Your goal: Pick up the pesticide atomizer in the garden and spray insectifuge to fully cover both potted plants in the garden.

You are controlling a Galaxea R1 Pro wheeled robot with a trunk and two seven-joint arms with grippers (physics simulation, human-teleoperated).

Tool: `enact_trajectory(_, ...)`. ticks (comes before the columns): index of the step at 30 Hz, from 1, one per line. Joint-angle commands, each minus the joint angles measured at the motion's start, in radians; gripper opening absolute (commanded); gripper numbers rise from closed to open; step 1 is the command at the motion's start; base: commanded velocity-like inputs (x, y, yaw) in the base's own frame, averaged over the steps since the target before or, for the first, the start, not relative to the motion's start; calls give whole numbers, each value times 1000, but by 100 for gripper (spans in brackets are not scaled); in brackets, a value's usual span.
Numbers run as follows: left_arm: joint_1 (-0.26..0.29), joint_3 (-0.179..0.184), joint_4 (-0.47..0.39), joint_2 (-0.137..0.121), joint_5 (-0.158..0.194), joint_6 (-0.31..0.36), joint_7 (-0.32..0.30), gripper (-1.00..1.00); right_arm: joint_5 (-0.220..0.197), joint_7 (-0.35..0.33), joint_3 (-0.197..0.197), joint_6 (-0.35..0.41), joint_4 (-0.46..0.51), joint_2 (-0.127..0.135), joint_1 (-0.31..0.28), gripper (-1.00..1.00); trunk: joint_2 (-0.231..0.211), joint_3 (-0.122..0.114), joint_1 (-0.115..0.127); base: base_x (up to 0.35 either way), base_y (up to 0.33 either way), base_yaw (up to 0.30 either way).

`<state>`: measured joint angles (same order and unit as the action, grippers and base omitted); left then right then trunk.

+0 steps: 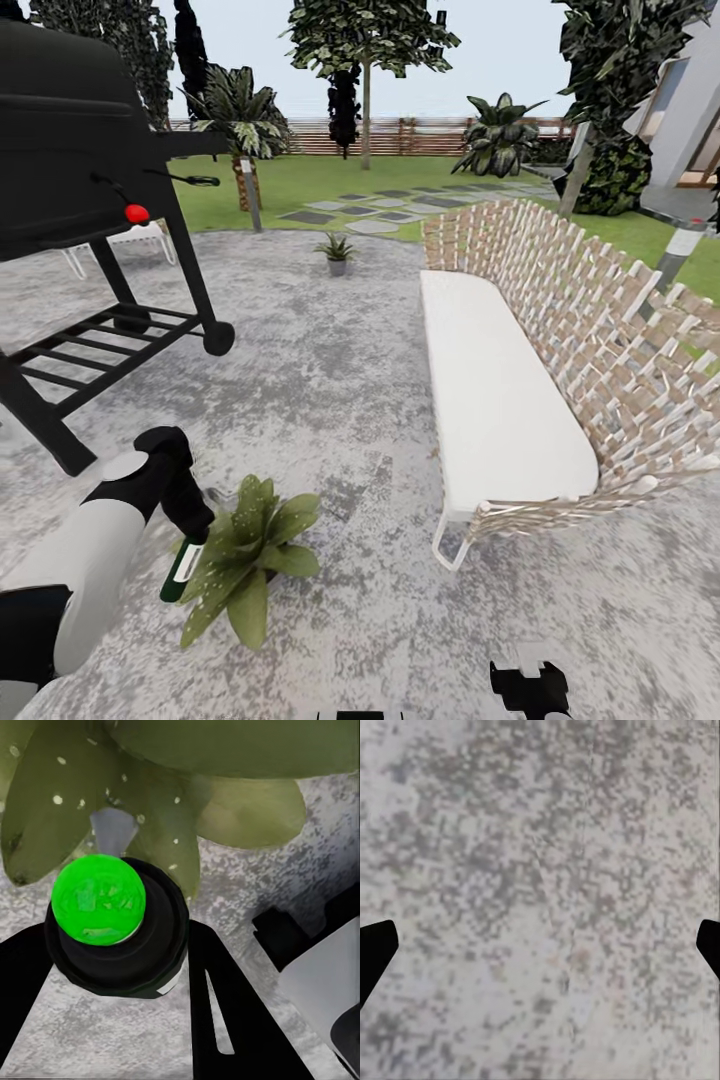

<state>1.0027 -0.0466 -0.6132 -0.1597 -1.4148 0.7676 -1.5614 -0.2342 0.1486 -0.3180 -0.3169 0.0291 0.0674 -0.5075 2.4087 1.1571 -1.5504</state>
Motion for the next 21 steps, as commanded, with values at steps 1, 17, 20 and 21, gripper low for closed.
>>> enact_trajectory(1, 1, -4, 1, 2, -10, 10, -9, -100, -8, 2, -9, -2, 0, 0, 0, 100, 0, 1, 0, 0, 0, 268)
enact_trajectory(17, -2, -4, 3, 33, -15, 17, -9, -100, -8, 2, -9, -2, 0, 0, 0, 100, 0, 1, 0, -15, -131, 276)
enact_trajectory(20, -3, -4, 3, 32, -15, 18, -9, -100, -8, 2, -9, -2, 0, 0, 0, 100, 0, 1, 0, -168, -236, 277)
enact_trajectory(21, -3, -4, 3, 33, -15, 19, -9, -100, -8, 2, -9, -2, 0, 0, 0, 100, 0, 1, 0, -76, -236, 276)
